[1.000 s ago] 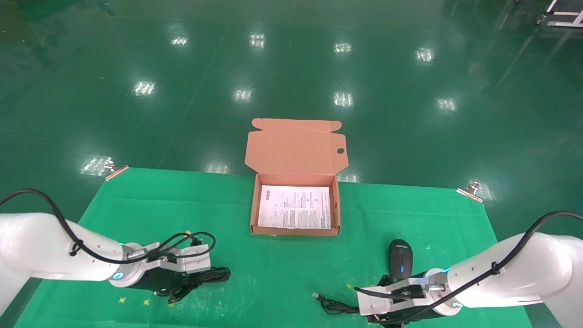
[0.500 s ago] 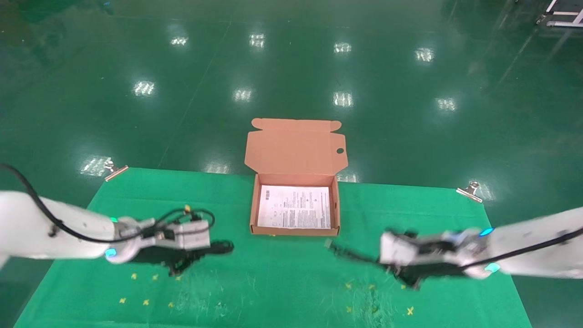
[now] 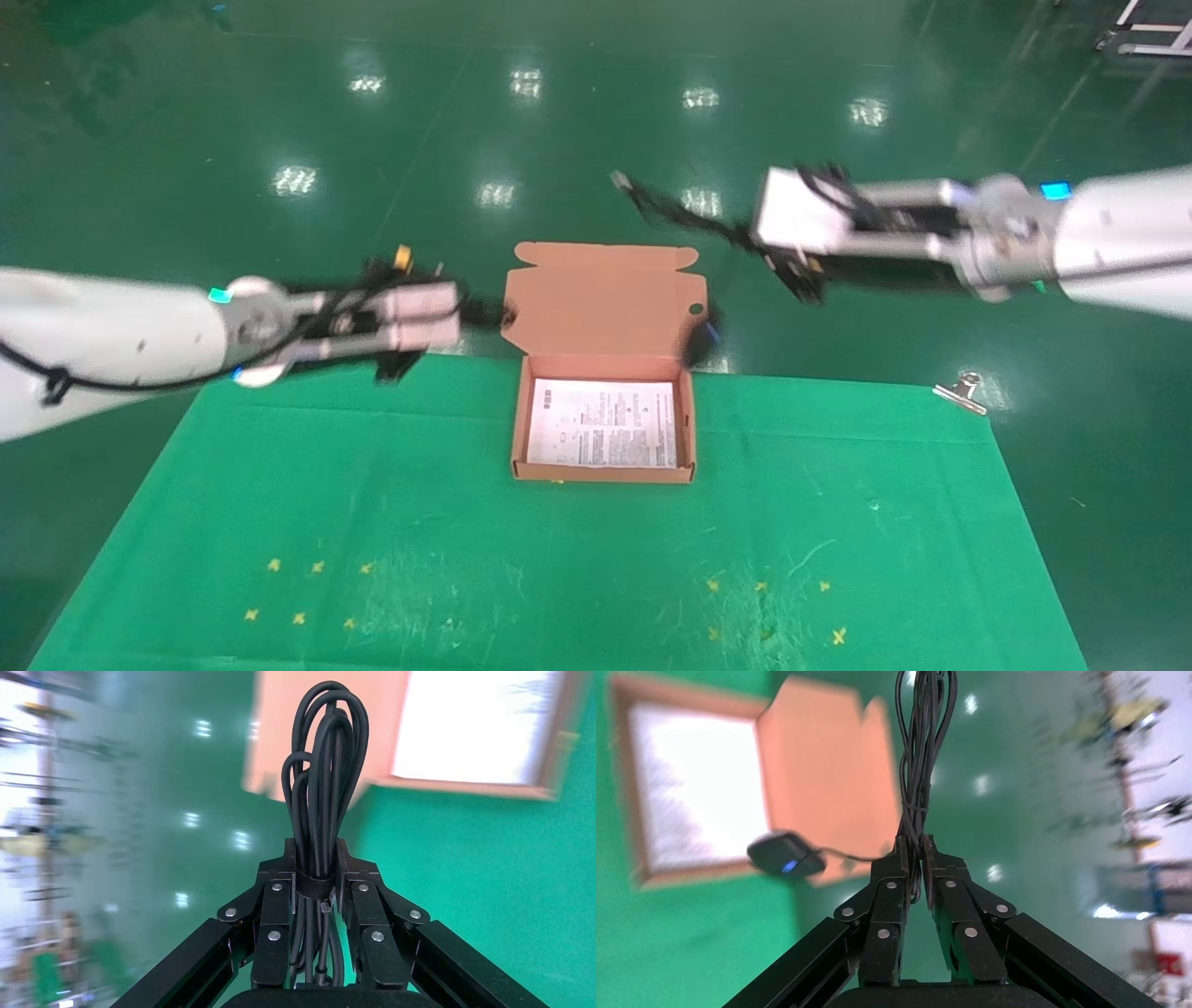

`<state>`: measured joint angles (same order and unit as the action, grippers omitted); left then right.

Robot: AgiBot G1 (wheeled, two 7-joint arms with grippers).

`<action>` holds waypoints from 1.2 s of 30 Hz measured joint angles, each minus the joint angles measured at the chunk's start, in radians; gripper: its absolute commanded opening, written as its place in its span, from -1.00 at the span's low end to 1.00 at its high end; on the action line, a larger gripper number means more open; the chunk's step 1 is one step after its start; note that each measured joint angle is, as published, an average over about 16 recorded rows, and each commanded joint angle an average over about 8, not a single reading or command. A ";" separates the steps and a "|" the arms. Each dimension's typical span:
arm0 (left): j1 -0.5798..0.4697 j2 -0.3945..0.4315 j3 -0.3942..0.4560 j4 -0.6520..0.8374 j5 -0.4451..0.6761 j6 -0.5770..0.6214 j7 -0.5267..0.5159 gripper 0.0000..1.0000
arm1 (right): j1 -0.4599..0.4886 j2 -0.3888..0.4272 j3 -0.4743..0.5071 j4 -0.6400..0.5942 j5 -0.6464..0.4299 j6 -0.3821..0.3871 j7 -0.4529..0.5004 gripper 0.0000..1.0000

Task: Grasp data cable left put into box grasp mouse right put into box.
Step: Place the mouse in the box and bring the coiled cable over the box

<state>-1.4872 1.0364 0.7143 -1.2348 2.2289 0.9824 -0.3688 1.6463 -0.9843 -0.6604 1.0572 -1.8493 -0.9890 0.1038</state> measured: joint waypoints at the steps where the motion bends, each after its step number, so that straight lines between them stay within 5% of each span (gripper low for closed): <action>1: -0.006 0.005 -0.002 -0.007 0.012 -0.008 -0.006 -1.00 | 0.014 -0.016 0.003 -0.013 0.005 0.007 -0.012 -1.00; 14: -0.059 0.050 -0.016 -0.031 0.094 -0.055 -0.054 -1.00 | 0.118 -0.154 0.018 -0.177 0.062 0.050 -0.148 -1.00; 36: -0.027 0.007 0.004 -0.045 0.276 0.058 -0.173 -1.00 | 0.046 -0.254 0.002 -0.328 0.104 0.061 -0.227 -1.00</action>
<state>-1.5139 1.0433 0.7184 -1.2795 2.5045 1.0403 -0.5422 1.6920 -1.2379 -0.6586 0.7289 -1.7455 -0.9279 -0.1227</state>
